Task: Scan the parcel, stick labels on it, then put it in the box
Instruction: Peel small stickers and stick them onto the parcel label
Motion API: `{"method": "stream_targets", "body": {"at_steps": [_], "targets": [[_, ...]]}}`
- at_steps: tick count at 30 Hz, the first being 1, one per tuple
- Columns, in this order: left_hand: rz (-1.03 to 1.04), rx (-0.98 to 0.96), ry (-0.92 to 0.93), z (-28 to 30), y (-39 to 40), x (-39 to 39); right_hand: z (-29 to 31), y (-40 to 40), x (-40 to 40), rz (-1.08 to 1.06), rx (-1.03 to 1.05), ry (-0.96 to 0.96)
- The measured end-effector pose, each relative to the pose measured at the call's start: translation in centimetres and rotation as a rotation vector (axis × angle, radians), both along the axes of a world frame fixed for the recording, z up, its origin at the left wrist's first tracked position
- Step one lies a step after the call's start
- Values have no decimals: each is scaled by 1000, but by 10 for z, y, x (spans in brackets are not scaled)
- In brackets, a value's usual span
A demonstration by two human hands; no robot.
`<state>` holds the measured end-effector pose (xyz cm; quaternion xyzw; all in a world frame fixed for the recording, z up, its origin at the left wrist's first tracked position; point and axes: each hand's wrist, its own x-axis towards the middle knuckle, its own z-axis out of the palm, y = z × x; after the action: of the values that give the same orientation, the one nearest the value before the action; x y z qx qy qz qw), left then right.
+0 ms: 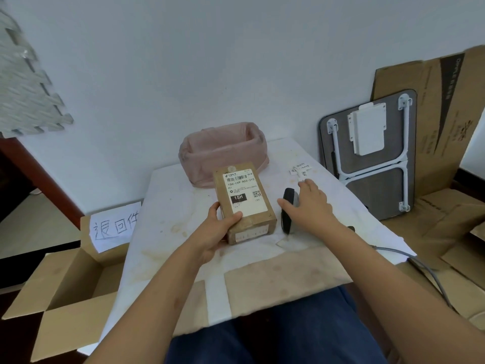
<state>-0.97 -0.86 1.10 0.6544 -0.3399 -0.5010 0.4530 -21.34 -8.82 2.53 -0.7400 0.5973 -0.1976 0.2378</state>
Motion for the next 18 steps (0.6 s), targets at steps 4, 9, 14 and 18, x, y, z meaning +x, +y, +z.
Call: {"method": "stream_targets", "body": {"at_steps": [4, 9, 14, 18], "targets": [[-56, 65, -97, 6, 16, -2, 7, 7, 7, 19, -127, -101], [-87, 126, -207, 9, 32, -3, 10, 18, 21, 89, -172, -118], [-118, 171, -426, 9, 42, -3, 8, 25, 31, 132, -180, -87], [-145, 178, -627, 16, 45, -5, 3, 26, 32, 151, -202, -113]]}}
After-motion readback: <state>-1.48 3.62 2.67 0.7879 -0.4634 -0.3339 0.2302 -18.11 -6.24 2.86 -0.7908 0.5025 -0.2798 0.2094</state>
